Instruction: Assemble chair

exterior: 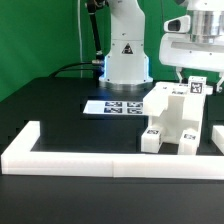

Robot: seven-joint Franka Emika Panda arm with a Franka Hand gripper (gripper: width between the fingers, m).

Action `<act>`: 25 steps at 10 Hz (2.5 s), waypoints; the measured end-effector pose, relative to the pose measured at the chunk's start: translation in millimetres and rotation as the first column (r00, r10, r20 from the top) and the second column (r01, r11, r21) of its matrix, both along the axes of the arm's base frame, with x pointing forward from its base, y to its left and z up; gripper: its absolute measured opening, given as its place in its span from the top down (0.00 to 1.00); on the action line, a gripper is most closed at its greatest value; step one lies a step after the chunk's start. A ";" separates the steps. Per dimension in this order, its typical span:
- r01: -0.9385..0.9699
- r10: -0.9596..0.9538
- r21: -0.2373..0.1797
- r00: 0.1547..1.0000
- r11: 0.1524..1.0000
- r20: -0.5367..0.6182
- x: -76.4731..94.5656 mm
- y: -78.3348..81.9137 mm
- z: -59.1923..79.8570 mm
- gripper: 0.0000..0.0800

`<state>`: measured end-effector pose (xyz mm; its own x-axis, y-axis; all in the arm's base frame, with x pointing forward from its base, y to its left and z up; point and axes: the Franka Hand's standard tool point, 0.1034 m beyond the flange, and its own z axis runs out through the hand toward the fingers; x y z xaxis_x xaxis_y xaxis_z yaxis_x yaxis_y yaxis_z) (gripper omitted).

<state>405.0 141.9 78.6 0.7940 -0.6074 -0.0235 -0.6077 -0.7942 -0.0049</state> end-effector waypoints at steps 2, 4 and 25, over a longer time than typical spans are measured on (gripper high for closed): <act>-0.012 0.012 -0.001 1.000 1.000 0.005 4.8 -6.2 0.6 0.19; -0.028 0.028 -0.007 1.000 1.000 0.003 6.3 -12.0 -2.0 0.19; -0.135 0.138 -0.035 0.985 0.990 0.105 -6.9 -5.7 -20.3 0.19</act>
Offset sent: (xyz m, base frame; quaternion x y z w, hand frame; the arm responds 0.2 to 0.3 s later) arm 0.0124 -0.0151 -0.0043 -0.0042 0.0091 -0.0279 0.9996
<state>398.1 136.3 58.3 0.8664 -0.4926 0.0818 -0.4910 -0.8702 -0.0408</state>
